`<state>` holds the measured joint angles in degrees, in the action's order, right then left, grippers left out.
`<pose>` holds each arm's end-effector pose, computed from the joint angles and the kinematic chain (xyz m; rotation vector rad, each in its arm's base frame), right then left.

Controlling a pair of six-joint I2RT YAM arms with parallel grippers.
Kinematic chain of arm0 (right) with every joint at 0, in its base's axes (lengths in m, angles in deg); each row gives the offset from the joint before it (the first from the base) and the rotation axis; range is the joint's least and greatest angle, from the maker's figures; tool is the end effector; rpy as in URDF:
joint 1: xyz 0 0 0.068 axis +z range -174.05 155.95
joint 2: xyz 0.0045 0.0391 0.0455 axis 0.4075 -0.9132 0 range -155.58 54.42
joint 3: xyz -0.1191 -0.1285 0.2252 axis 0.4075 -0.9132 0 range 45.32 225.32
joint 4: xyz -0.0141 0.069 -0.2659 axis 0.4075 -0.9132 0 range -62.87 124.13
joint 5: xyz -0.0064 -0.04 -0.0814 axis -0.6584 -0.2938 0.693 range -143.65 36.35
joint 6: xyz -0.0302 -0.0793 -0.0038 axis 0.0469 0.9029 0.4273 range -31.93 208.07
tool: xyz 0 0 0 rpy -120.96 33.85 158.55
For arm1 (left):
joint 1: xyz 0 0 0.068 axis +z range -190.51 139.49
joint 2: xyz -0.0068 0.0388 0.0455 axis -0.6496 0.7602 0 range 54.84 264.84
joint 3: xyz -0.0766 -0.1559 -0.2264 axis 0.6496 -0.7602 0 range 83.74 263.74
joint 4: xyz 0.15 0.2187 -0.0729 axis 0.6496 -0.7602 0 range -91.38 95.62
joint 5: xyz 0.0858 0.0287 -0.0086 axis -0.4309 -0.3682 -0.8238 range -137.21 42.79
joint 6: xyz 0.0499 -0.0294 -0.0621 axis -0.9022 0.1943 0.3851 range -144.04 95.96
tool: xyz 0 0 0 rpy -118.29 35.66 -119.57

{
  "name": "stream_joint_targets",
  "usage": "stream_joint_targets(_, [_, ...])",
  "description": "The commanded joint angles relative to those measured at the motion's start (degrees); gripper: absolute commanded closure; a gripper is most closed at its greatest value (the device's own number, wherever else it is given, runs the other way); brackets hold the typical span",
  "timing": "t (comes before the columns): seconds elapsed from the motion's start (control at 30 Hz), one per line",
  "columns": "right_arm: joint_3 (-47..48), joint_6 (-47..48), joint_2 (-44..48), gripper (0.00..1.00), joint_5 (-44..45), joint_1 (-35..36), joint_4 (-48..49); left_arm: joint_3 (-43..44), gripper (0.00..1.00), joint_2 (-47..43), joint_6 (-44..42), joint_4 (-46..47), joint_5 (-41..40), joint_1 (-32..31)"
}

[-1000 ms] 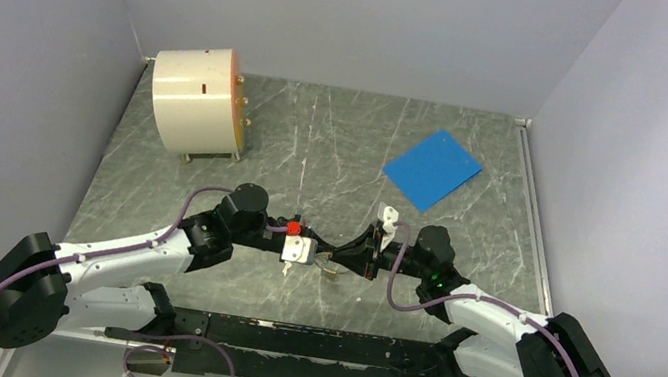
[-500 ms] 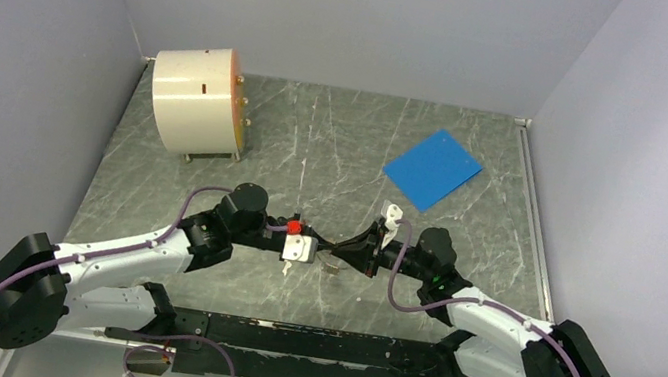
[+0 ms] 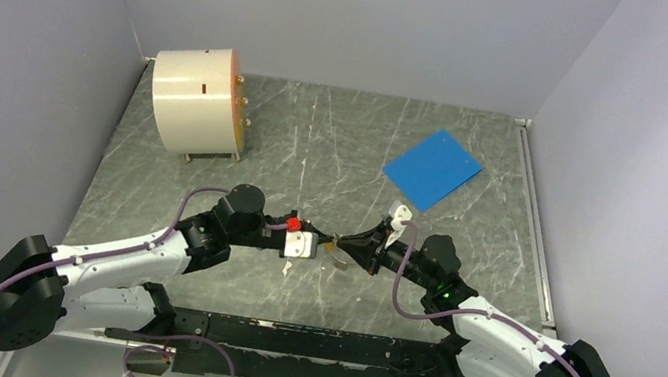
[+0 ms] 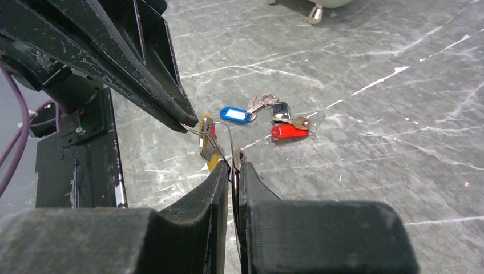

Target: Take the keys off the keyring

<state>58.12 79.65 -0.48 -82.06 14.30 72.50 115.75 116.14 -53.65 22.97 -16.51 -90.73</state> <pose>0.1607 0.1723 0.2014 -0.8204 1.5233 1.0172 0.1486 -0.2379 0.2532 1.4339 1.1020 -0.7327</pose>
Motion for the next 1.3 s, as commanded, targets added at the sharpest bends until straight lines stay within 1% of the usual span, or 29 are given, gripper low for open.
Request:
stream_joint_targets(0.0, [-0.2,0.6,-0.4,1.00,5.9,-0.1,2.5,-0.3,0.97,0.5,1.9,3.7,1.0,-0.4])
stream_joint_targets(0.13, [-0.9,0.6,0.4,1.00,9.5,1.4,3.6,0.0,0.97,1.6,2.6,3.2,1.4,-0.3])
stream_joint_targets(0.3, [-1.3,1.6,2.0,1.00,17.8,4.0,2.3,-1.0,0.97,1.8,3.3,2.9,0.9,-0.3])
stream_joint_targets(0.47, [-1.8,2.1,2.8,1.00,23.7,6.0,2.6,-1.1,0.97,1.3,3.5,1.4,0.1,-0.5])
stream_joint_targets(0.8, [-2.8,1.7,2.6,1.00,32.2,9.5,4.8,-1.5,0.97,3.9,7.5,3.3,-0.9,-1.1])
stream_joint_targets(1.27, [-3.0,-0.7,1.5,1.00,41.1,13.2,7.5,-1.4,0.97,7.8,11.2,5.9,-2.0,-2.5])
